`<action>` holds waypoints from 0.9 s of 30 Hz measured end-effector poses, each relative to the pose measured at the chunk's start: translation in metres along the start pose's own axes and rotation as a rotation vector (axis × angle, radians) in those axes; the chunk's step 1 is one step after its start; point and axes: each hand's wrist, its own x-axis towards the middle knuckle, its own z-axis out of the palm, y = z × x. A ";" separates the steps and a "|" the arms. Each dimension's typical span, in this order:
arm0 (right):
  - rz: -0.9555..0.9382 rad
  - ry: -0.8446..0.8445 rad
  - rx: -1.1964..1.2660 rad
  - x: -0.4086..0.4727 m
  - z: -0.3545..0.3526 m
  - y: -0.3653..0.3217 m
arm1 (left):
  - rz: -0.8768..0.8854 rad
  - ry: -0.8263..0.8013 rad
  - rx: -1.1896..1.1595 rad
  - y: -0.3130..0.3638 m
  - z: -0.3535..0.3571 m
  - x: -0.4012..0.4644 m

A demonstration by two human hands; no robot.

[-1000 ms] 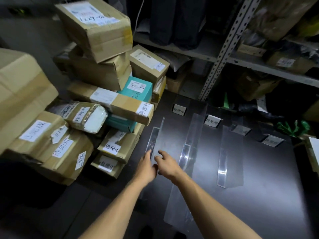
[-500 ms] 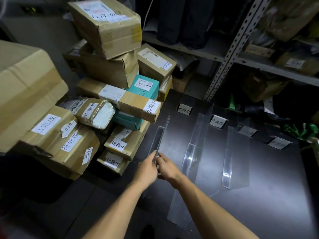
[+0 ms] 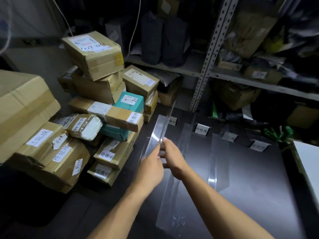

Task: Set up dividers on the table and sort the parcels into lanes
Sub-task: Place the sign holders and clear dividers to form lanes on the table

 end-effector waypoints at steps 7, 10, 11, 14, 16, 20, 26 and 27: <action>-0.118 0.205 -0.125 -0.030 -0.078 -0.009 | 0.074 -0.218 -0.142 0.055 0.046 -0.014; -0.095 0.252 -0.150 -0.046 -0.117 0.004 | 0.071 -0.353 -0.227 0.066 0.082 -0.020; -0.071 0.256 -0.153 -0.051 -0.128 0.010 | 0.064 -0.395 -0.251 0.067 0.095 -0.023; 0.010 0.266 -0.146 -0.068 -0.154 0.032 | 0.024 -0.499 -0.294 0.064 0.134 -0.034; 0.076 0.287 -0.124 -0.074 -0.167 0.050 | -0.008 -0.538 -0.319 0.059 0.159 -0.041; 0.187 0.321 -0.086 -0.082 -0.187 0.088 | -0.057 -0.614 -0.318 0.044 0.199 -0.054; 0.266 0.352 -0.145 -0.089 -0.200 0.122 | -0.120 -0.668 -0.317 0.020 0.242 -0.068; 0.275 0.353 -0.146 -0.090 -0.201 0.126 | -0.125 -0.677 -0.325 0.017 0.247 -0.070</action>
